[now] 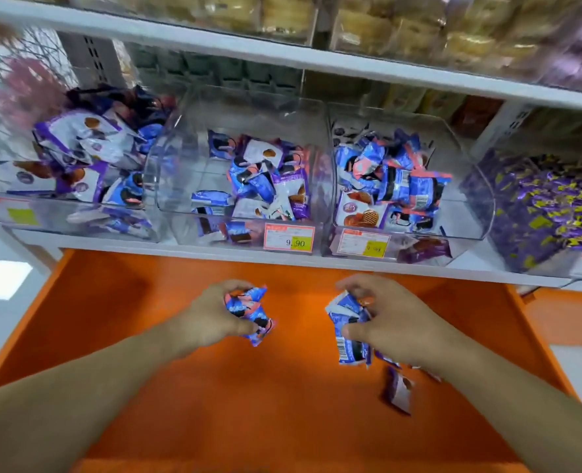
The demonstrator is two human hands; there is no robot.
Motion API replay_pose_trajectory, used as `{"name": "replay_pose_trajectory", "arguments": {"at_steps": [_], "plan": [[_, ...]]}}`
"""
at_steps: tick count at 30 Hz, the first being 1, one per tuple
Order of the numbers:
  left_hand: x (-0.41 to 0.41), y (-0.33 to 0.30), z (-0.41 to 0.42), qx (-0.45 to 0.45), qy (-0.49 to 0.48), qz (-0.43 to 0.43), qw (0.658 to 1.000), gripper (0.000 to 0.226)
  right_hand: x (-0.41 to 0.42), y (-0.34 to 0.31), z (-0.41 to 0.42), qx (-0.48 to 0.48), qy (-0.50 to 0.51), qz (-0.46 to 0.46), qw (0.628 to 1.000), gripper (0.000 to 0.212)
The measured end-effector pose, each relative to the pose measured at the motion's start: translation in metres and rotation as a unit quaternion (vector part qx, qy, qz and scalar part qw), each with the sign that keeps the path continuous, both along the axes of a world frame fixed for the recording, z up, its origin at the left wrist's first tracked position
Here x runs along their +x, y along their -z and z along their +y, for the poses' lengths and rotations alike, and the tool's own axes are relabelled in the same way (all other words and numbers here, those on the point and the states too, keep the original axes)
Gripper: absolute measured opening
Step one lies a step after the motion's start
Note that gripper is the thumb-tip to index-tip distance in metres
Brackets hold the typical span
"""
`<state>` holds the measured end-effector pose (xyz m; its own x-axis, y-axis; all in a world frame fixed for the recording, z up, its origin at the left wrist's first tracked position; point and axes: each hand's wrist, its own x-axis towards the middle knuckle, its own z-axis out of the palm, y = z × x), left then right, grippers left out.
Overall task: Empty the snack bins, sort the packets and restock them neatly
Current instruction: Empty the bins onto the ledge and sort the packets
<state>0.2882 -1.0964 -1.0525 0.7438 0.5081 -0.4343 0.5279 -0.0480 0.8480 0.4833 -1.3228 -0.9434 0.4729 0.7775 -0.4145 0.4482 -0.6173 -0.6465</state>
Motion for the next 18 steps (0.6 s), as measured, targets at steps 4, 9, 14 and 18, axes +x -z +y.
{"name": "replay_pose_trajectory", "arguments": {"at_steps": [4,9,14,18], "plan": [[0.039,0.071,0.008,0.014,0.009,0.027,0.999,0.08,0.008,0.021,0.0,-0.029,-0.003,0.004,1.0,0.06],[0.082,0.143,0.009,-0.006,0.005,-0.006,1.0,0.074,0.013,0.038,0.003,-0.054,0.009,0.026,0.998,0.056],[0.091,0.185,0.021,0.137,0.052,0.006,0.989,0.076,0.015,0.046,0.01,-0.053,0.018,0.046,0.997,0.055],[0.075,0.174,0.027,0.262,0.055,0.109,0.957,0.094,0.007,0.045,0.019,-0.015,0.024,0.075,0.997,0.058]]}}
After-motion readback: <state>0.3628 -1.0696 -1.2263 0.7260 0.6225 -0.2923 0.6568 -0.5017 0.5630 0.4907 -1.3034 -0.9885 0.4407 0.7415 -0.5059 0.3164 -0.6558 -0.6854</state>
